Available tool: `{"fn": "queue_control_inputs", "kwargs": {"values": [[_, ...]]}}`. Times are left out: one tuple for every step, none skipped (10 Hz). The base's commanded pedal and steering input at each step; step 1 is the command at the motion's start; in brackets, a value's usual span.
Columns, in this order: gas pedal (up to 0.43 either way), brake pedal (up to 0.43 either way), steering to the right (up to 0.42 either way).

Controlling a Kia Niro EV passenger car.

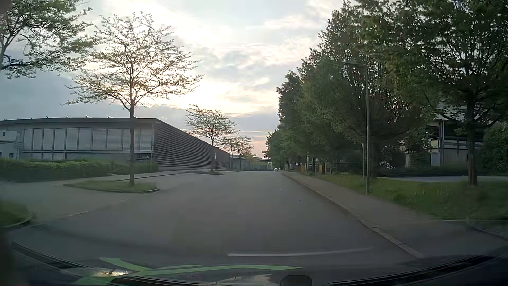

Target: Follow the waypoints while adhering to traffic rules and regulations

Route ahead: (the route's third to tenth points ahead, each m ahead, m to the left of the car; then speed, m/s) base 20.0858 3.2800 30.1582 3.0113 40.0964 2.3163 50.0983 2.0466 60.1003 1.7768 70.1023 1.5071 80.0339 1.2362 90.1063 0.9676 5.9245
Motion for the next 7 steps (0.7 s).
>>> {"fn": "queue_control_inputs", "kwargs": {"values": [[0.177, 0.000, -0.006], [0.177, 0.000, -0.006], [0.177, 0.000, -0.006], [0.177, 0.000, -0.006], [0.177, 0.000, -0.006], [0.177, 0.000, -0.006], [0.177, 0.000, -0.006]]}}
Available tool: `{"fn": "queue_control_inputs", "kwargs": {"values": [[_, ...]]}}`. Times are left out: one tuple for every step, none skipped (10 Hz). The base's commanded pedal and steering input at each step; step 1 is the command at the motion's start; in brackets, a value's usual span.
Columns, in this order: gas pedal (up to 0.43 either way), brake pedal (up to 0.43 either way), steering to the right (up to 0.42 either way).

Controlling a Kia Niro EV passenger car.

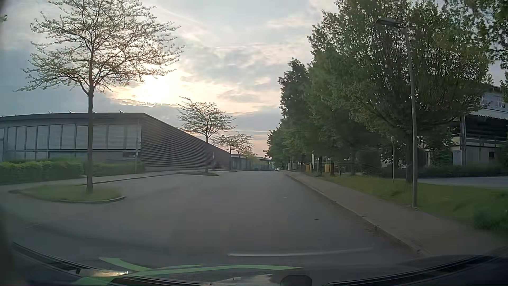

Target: Follow the waypoints while adhering to traffic rules and regulations

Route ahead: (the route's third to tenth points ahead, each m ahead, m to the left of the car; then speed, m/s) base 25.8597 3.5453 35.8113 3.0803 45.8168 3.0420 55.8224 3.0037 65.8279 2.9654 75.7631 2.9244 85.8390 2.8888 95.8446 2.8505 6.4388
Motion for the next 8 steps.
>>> {"fn": "queue_control_inputs", "kwargs": {"values": [[0.177, 0.000, -0.007], [0.177, 0.000, -0.007], [0.177, 0.000, -0.007], [0.177, 0.000, -0.007], [0.177, 0.000, -0.007], [0.177, 0.000, -0.007], [0.169, 0.000, -0.007], [0.157, 0.000, -0.006]]}}
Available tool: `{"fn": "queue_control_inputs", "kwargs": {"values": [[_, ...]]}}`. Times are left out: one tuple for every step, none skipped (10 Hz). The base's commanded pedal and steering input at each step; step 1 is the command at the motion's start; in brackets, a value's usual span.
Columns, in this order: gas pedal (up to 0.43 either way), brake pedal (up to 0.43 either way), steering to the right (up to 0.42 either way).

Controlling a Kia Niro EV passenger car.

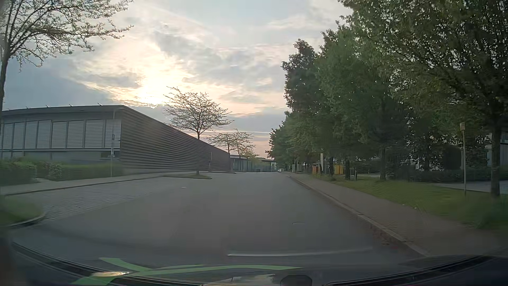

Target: Follow the waypoints while adhering to traffic rules and regulations

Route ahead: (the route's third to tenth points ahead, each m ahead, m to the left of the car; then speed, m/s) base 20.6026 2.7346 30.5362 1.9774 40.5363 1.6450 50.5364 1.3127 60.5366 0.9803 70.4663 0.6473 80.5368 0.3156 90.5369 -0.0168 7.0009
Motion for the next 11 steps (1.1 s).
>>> {"fn": "queue_control_inputs", "kwargs": {"values": [[0.157, 0.000, -0.006], [0.157, 0.000, -0.006], [0.157, 0.000, -0.006], [0.150, 0.000, -0.006], [0.150, 0.000, -0.006], [0.150, 0.000, -0.006], [0.150, 0.000, -0.005], [0.150, 0.000, -0.006], [0.150, 0.000, -0.005], [0.150, 0.000, -0.005], [0.138, 0.000, -0.005]]}}
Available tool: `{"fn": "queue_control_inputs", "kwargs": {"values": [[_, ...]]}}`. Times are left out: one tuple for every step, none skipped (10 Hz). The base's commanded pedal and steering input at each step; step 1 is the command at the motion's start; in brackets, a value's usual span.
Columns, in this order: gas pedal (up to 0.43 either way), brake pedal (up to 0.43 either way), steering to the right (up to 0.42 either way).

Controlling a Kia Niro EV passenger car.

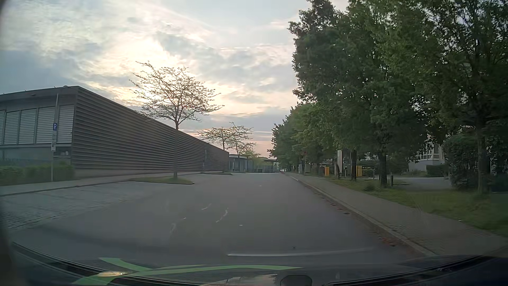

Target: Follow the waypoints while adhering to traffic rules and regulations

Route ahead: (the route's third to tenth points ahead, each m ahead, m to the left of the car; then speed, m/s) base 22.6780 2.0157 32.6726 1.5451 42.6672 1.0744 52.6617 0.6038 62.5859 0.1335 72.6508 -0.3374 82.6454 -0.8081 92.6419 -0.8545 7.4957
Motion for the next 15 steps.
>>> {"fn": "queue_control_inputs", "kwargs": {"values": [[0.130, 0.000, -0.005], [0.130, 0.000, -0.004], [0.130, 0.000, -0.004], [0.130, 0.000, -0.004], [0.130, 0.000, -0.004], [0.130, 0.000, -0.005], [0.130, 0.000, -0.004], [0.118, 0.000, -0.004], [0.087, 0.000, -0.004], [0.087, 0.000, -0.004], [0.087, 0.000, -0.004], [0.087, 0.000, -0.005], [0.087, 0.000, -0.003], [0.087, 0.000, -0.002], [0.087, 0.000, 0.001]]}}
